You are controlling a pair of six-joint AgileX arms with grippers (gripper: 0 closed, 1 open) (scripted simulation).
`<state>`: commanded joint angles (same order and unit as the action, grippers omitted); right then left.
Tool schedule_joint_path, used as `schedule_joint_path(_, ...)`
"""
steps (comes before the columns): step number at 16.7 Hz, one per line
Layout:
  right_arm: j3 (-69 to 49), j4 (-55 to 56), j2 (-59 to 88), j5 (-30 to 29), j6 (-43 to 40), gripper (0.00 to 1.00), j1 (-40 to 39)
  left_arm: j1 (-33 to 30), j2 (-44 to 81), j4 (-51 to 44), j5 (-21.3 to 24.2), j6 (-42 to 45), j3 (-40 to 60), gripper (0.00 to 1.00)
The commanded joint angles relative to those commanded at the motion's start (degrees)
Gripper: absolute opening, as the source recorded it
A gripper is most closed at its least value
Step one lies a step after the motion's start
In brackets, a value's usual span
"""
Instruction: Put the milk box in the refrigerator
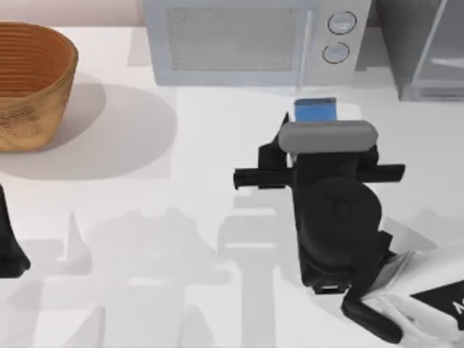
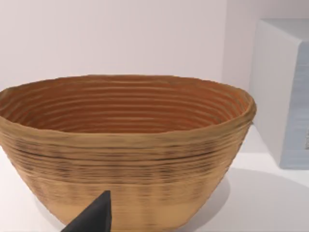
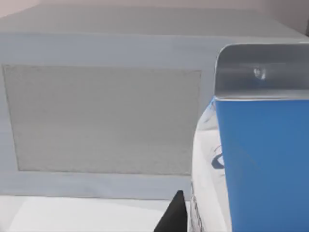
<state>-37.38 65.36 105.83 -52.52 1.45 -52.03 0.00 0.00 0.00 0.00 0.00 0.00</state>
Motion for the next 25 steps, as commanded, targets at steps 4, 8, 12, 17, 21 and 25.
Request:
schedule_joint_path(4,0.20,-0.37,-0.28,0.06,0.02,0.00,0.71,0.00,0.00,0.00,0.00,0.00,0.00,1.00)
schedule_joint_path(8,5.39,-7.78,-7.29,3.37,-0.20,0.00,8.07,0.00,0.00,0.00,0.00,0.00,0.00,1.00)
schedule_joint_path(12,13.55,-23.32,-22.95,13.01,-0.06,0.00,19.47,0.00,0.00,0.00,0.00,0.00,0.00,1.00)
schedule_joint_path(17,22.52,-41.36,-46.37,26.63,-1.17,0.00,29.90,0.00,0.00,0.00,0.00,0.00,0.00,1.00)
schedule_joint_path(21,28.03,-49.17,-59.84,33.06,-1.35,0.00,37.55,0.00,0.00,0.00,0.00,0.00,0.00,1.00)
schedule_joint_path(25,32.88,-57.04,-71.28,38.13,-0.10,0.00,44.67,0.00,0.00,0.00,0.00,0.00,0.00,1.00)
